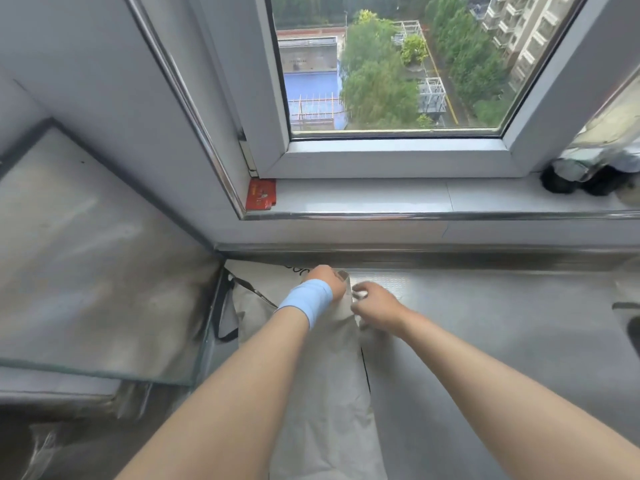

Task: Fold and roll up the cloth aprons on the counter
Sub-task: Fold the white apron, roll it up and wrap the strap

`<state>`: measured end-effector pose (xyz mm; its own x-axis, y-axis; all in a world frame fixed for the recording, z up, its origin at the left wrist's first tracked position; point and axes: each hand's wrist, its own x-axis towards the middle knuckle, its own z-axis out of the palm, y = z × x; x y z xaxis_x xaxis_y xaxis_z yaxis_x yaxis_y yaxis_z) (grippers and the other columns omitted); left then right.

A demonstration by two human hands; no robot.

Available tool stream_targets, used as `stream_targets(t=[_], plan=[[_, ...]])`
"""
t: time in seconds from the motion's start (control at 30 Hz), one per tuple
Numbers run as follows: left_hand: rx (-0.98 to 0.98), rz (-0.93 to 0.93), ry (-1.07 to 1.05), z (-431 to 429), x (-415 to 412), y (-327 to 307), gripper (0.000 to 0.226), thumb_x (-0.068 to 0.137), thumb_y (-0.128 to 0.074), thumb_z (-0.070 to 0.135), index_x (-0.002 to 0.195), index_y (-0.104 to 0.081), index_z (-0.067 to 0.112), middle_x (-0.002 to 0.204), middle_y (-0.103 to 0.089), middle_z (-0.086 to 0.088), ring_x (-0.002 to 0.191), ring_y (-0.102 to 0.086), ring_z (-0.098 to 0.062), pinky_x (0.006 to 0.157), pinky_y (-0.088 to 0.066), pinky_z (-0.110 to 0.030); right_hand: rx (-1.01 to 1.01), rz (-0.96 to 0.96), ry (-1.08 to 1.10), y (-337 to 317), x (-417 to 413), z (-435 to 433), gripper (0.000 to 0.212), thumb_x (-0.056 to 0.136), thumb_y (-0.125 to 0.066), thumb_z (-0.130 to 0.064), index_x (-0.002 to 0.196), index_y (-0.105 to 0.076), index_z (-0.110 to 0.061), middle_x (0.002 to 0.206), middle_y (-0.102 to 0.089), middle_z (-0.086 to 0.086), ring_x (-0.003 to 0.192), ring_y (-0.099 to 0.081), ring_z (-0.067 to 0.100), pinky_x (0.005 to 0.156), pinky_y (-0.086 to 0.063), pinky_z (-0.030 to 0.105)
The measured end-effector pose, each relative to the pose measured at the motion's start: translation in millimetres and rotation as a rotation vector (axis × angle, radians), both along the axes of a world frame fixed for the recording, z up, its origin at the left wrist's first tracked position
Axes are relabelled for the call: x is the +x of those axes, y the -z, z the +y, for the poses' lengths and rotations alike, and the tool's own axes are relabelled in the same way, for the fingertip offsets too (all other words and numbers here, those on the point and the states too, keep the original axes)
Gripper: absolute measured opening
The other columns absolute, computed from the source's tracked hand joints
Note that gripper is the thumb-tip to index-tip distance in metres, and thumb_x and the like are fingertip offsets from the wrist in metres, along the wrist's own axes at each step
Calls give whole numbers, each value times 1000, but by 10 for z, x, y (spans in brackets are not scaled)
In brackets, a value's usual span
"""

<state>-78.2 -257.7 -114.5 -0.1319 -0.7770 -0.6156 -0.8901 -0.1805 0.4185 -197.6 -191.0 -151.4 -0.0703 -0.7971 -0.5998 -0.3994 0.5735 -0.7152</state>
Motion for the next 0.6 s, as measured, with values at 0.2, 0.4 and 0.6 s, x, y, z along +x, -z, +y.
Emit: stream_targets(t=[0.2, 0.4, 0.6], plan=[[-60, 19, -50, -63, -4, 28, 22, 79, -56, 35, 62, -63, 24, 76, -63, 11, 70, -59, -22, 77, -51, -26, -48, -112, 5, 80, 180, 141, 21, 71, -62, -10, 89, -67, 0, 66, -58, 5, 57, -48, 19, 52, -36, 25], [-190, 215, -277, -134, 221, -39, 14, 81, -59, 30, 69, -63, 26, 68, -55, 6, 66, -47, -22, 64, -39, -23, -59, -102, 111, 6, 138, 191, 9, 74, -73, -9, 82, -76, -12, 75, -75, 3, 70, -72, 19, 64, -58, 31], [-542, 147, -119, 282, 539, 36, 21, 88, -58, 24, 108, -64, 24, 112, -61, 0, 108, -53, -23, 95, -44, -35, -117, 123, 218, -67, 222, 211, 20, 89, -55, -30, 81, -68, -18, 78, -63, 1, 74, -57, 23, 74, -51, 46]])
